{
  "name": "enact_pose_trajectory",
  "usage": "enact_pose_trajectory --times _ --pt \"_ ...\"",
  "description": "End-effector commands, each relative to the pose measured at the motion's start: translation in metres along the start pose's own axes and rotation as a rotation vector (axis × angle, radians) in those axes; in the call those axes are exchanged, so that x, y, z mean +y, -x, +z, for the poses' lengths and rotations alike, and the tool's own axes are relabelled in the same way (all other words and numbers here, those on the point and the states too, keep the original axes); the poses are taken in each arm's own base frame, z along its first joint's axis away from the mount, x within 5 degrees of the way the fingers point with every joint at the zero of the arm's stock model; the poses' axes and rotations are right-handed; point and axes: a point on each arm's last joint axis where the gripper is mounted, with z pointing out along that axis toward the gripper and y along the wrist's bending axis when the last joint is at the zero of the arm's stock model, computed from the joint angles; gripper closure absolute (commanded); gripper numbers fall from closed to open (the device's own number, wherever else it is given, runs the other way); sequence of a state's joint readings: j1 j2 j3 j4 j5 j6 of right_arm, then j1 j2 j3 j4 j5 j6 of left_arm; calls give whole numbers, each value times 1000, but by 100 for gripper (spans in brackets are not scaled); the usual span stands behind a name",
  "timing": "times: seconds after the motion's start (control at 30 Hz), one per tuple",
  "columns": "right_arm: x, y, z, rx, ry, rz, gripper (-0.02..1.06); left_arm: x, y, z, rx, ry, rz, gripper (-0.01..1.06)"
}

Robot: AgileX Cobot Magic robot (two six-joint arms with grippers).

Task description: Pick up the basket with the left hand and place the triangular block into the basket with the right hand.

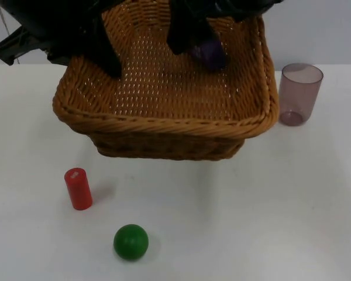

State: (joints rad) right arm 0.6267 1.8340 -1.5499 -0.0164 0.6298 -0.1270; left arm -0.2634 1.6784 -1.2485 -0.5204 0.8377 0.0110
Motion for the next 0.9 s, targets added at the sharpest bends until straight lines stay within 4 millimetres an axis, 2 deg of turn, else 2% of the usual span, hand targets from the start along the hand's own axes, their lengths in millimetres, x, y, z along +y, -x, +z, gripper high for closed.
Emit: enact_pose_trajectory --times 0.0,0.07,0.2,0.23,0.33,0.37,0.4,0.47,0.5,0.63,0.67,0.73,0.77,0.83,0.87 --pt "0 7 -13 -42 -7 -8 0 -6 0 -3 -19 -35 -18 105" --pt "-1 9 -20 -59 -9 -5 0 -6 0 -3 -19 -37 -17 105" --pt "-10 19 -60 -145 -38 18 0 -6 0 -3 -19 -38 -18 105" --pt "-10 19 -60 -145 -38 18 0 -6 0 -3 -19 -38 -18 105" --pt "-22 24 -103 -233 -73 50 0 -6 1 -3 -20 -38 -18 105" --pt "-22 24 -103 -233 -73 50 0 -6 1 -3 -20 -38 -18 105" --pt "-29 26 -126 -281 -97 66 0 -6 1 -3 -20 -38 -18 105" --pt "-44 23 -160 -342 -143 117 0 -6 1 -3 -26 -38 -18 105" --pt "-44 23 -160 -342 -143 117 0 -6 1 -3 -26 -38 -18 105" --pt "-77 0 -222 -354 -264 210 0 -6 3 -3 -51 -41 -22 105" --pt "-77 0 -222 -354 -264 210 0 -6 3 -3 -51 -41 -22 105" --pt "-87 -12 -247 -347 -320 247 0 -6 4 1 -41 -53 -6 105" --pt "-89 -15 -253 -345 -333 254 0 -6 4 3 -36 -58 -2 105" --pt "-93 -27 -276 -339 -384 275 0 -5 4 14 -9 -88 -17 105" --pt "-93 -27 -276 -339 -384 275 0 -5 4 14 -9 -88 -17 105"
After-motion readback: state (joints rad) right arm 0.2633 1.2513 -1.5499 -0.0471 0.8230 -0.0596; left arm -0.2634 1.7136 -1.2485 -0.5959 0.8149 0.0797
